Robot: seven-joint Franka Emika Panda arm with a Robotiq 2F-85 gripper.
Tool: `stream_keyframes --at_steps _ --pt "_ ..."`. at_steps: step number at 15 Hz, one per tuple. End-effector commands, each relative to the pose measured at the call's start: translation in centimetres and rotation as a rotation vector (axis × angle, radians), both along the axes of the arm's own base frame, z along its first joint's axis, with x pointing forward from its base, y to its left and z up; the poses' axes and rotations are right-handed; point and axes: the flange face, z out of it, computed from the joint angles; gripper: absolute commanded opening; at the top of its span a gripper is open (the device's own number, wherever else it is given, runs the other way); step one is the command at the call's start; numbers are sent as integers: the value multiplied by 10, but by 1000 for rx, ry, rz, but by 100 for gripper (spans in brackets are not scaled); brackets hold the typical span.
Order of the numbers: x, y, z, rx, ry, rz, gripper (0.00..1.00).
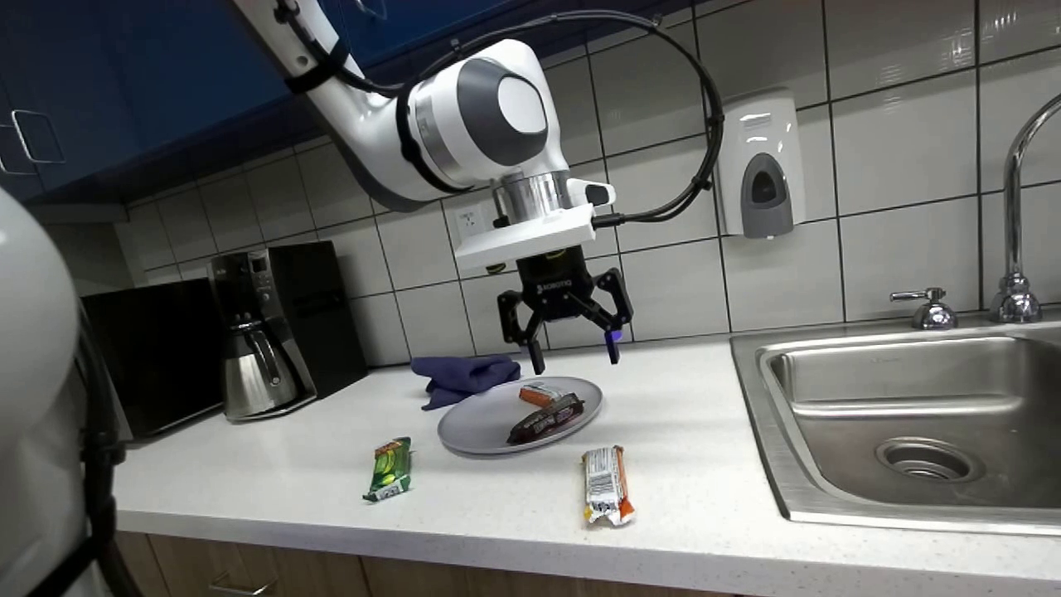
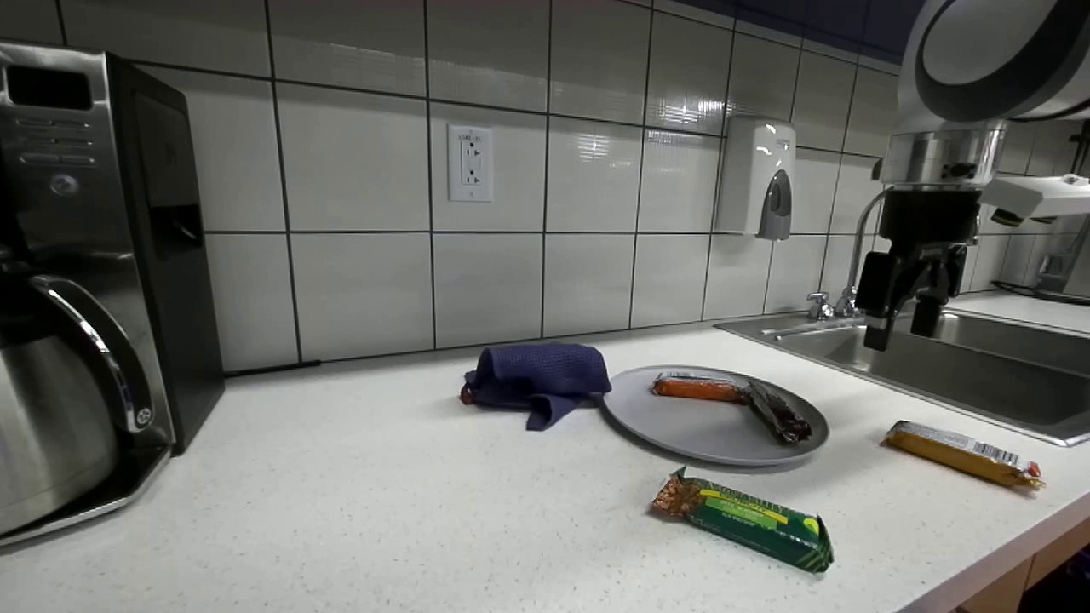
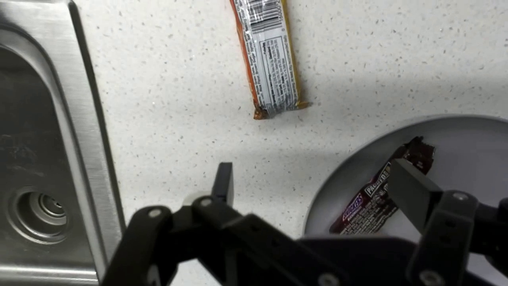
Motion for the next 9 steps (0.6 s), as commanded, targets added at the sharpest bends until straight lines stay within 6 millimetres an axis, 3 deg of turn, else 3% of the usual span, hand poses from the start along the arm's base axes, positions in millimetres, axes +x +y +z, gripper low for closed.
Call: stream_keyframes --at_steps 1,9 --pt "0 0 0 0 2 0 100" --pt "-2 2 -2 4 3 12 100"
